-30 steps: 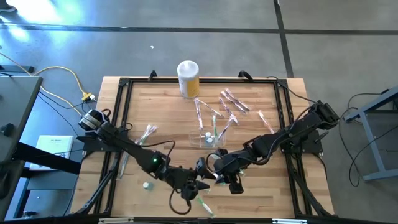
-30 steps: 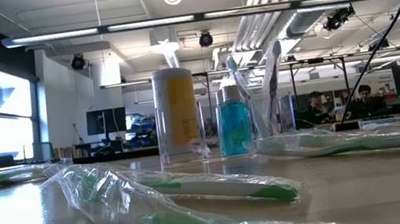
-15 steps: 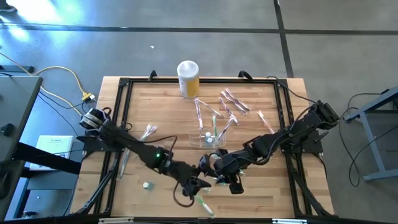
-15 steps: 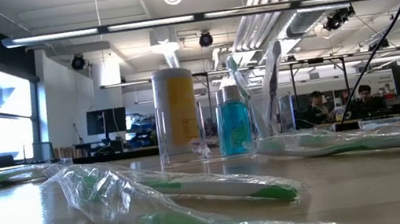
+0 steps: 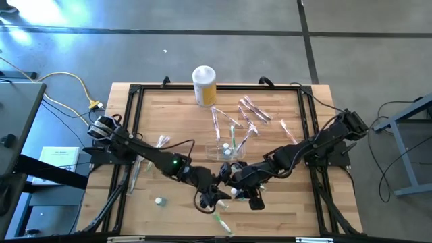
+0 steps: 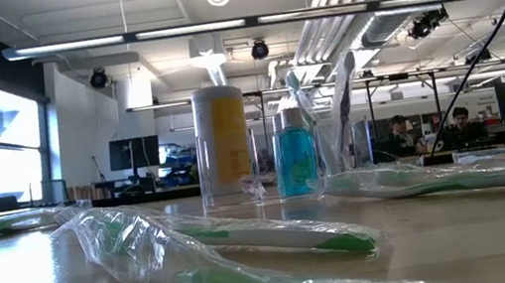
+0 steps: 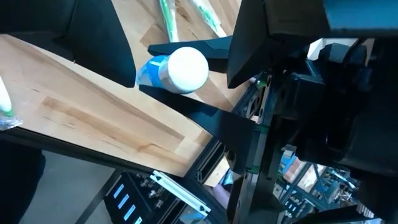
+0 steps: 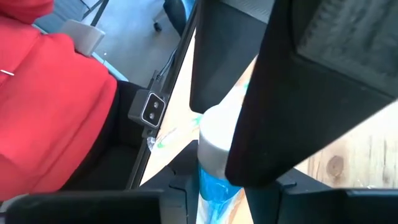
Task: Pick & Place toothbrushing station
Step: Put the mouthwash bottle into the transparent organizer
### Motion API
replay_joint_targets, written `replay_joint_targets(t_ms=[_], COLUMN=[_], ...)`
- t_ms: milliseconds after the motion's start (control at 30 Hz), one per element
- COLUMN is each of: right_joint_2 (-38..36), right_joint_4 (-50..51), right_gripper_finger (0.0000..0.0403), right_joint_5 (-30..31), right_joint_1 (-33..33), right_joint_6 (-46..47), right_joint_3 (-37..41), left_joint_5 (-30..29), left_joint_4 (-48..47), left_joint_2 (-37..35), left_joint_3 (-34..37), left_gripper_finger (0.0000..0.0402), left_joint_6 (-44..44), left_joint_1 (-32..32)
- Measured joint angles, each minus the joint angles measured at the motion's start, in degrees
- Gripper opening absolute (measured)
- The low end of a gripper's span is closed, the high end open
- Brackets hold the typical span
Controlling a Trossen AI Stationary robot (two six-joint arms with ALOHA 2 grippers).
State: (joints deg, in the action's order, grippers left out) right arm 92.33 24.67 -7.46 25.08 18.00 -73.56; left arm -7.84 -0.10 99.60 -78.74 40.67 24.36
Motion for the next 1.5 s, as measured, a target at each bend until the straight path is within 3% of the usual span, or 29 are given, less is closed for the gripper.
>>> replay_joint_targets(t_ms=[300,800,1500], right_joint_2=[0.8,0.8,0.8], right_joint_4=[0.3,0.6,0.2], right_gripper_finger=[0.009,0.009,0.0089], right_joint_5=[-1.6,-2.0,-2.3], right_joint_1=[-0.5,-0.9,-0.8], right_joint_6=[1.7,1.8,1.1], right_joint_3=[0.0,0.1,0.1], left_joint_5=[0.6,0.2,1.7], left_joint_4=[-1.4,-1.6,-1.0], left_joint_2=[0.6,0.6,0.6], left_joint_3=[0.0,-0.1,0.0], left_gripper_finger=[0.0225,0.0069,0.0065], left_joint_6=[-0.6,-0.6,-3.2], left_joint_1=[0.0,0.0,0.0])
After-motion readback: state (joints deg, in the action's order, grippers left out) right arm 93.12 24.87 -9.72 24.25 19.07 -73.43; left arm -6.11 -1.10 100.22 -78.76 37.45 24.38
